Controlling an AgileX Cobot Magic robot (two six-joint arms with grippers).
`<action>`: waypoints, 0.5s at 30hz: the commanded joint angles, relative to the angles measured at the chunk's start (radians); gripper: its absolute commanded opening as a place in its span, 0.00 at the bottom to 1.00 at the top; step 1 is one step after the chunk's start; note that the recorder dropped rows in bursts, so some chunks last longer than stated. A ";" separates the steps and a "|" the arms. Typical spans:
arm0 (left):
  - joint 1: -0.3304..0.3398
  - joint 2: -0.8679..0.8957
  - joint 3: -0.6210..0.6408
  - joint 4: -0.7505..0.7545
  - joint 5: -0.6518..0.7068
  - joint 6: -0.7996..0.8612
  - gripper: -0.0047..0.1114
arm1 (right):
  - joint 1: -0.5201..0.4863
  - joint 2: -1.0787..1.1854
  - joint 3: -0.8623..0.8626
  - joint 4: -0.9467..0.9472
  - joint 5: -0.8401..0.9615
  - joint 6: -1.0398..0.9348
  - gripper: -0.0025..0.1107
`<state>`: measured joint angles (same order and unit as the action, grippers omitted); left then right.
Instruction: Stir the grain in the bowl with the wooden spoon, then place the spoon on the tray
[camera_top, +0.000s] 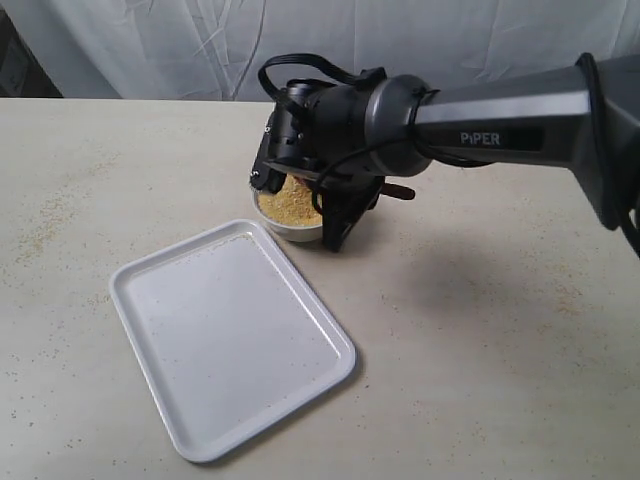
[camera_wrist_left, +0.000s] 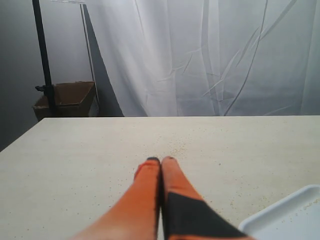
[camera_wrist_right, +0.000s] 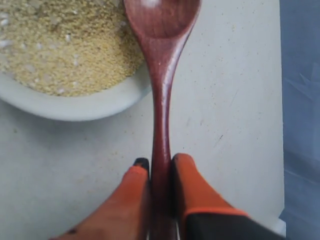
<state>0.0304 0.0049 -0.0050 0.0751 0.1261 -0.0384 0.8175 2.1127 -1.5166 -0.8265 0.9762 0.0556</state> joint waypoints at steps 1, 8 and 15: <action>-0.005 -0.005 0.005 -0.003 0.000 -0.004 0.04 | 0.000 0.031 -0.006 -0.022 0.028 -0.012 0.03; -0.005 -0.005 0.005 -0.003 0.000 -0.004 0.04 | 0.033 0.064 -0.006 -0.042 0.065 -0.039 0.03; -0.005 -0.005 0.005 -0.003 0.000 -0.004 0.04 | 0.085 0.025 -0.006 -0.040 0.068 -0.044 0.03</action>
<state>0.0304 0.0049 -0.0050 0.0751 0.1261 -0.0384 0.8863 2.1681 -1.5166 -0.8547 1.0463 0.0224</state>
